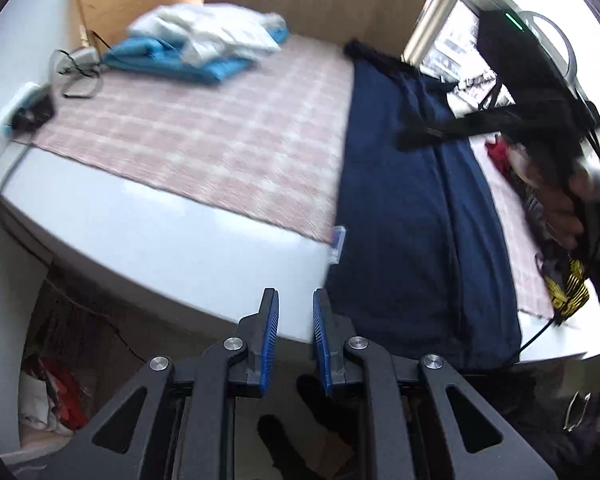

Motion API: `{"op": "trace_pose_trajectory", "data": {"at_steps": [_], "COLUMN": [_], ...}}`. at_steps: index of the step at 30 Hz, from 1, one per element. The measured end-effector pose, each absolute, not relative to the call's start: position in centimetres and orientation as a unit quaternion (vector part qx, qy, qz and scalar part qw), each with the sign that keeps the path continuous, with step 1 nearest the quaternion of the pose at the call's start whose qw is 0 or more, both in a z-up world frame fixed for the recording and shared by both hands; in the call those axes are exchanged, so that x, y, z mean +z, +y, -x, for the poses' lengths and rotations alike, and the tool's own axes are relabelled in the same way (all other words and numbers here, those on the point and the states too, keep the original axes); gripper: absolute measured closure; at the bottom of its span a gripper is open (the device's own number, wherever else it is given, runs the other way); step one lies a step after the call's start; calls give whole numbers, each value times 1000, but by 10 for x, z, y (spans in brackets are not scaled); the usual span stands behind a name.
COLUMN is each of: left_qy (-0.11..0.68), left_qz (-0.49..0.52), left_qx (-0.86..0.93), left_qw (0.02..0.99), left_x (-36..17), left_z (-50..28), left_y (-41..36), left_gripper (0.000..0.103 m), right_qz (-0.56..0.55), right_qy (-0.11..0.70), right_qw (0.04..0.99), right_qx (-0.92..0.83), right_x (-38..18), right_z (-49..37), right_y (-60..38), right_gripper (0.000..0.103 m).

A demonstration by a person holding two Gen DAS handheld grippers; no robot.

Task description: Fold clothes

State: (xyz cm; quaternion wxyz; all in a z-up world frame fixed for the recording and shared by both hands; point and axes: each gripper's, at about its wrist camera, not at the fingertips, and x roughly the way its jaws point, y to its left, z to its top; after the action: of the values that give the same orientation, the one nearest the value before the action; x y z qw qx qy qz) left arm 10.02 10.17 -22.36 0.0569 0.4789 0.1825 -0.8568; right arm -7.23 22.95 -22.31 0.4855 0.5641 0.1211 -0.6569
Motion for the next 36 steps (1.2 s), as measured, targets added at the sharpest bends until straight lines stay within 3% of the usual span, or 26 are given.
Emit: {"op": "trace_pose_trajectory", "data": {"at_steps": [4,14,15,18,19,30,36], "left_qy": [174,132,129,105,93,78,52], "left_qz": [-454,-404,-402,-407,-413,-588,-612], "left_qx": [-872,-905,-906,-907,-906,-804,-787], "left_qw": [50,-9,-16,-20,-18,-47,-57], "left_x": [-188,-99,-90,-75,-75,-214,-238], "left_z": [-121,-91,-84,-60,-53,-30,-30], "left_y": [88,56,53,49,51,116,138], "left_gripper": [80,80,79,77,77,77,72], "right_qz": [-564,-519,-513,-501,-501,-585,-600], "right_qy": [25,-95,-104,-118,-117,-78,-78], "right_qw": [455,329,324,296,283,198,184], "right_qx": [-688,-783,-788,-804,-809,-783,-774], "right_x": [-195,-131,-125,-113,-115,-250,-285], "right_z": [57,-13,-15,-20,-23,-61,-75], "right_y": [282,454,464,490,497,491,474], "right_gripper": [91,91,89,69,69,69,69]}}
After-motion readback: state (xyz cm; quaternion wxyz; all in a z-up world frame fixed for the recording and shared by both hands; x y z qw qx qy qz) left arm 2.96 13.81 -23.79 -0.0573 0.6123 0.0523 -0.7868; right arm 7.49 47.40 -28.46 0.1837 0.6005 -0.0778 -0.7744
